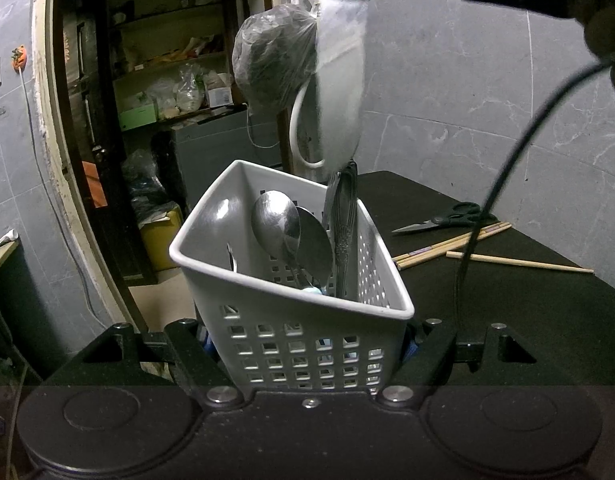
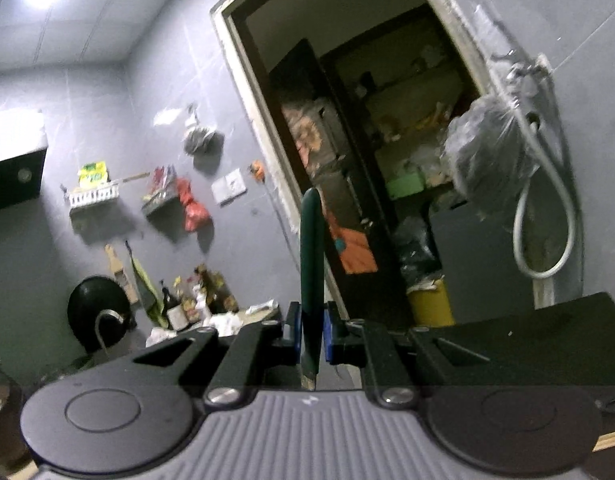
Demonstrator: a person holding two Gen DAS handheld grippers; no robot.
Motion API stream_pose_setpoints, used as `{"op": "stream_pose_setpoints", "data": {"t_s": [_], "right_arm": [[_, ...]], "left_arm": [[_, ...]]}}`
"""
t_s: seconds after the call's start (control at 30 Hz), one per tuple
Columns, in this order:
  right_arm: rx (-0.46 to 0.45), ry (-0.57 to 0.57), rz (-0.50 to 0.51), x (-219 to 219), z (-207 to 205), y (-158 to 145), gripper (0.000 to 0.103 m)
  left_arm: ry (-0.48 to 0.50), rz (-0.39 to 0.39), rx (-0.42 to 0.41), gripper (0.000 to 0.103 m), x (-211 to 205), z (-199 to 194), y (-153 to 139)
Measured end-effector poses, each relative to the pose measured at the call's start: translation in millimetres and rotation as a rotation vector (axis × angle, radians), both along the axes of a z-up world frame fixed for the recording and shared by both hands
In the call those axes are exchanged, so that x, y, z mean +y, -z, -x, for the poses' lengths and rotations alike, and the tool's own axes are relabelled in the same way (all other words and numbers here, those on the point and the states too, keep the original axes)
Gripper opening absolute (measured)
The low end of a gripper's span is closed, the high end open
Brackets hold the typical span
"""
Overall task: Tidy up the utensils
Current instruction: 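Lower the knife into the caddy and open the right gripper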
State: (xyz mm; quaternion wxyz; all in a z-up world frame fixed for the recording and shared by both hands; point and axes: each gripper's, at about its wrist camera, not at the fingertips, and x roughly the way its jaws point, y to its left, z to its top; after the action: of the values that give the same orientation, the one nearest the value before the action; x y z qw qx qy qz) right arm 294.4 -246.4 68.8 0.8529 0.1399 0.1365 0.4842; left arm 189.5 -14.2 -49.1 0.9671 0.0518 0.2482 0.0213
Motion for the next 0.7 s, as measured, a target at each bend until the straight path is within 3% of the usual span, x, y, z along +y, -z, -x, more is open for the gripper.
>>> {"op": "stream_pose_setpoints", "data": {"t_s": [0.5, 0.7], "right_arm": [[-0.126, 0.005, 0.219, 46, 43, 63, 0.012], [-0.116, -0.004, 0.258, 52, 51, 73, 0.012]], "left_arm": [[0.000, -0.001, 0.000, 0.078, 0, 0, 0], [0.000, 0.000, 0.000, 0.078, 0, 0, 0]]}}
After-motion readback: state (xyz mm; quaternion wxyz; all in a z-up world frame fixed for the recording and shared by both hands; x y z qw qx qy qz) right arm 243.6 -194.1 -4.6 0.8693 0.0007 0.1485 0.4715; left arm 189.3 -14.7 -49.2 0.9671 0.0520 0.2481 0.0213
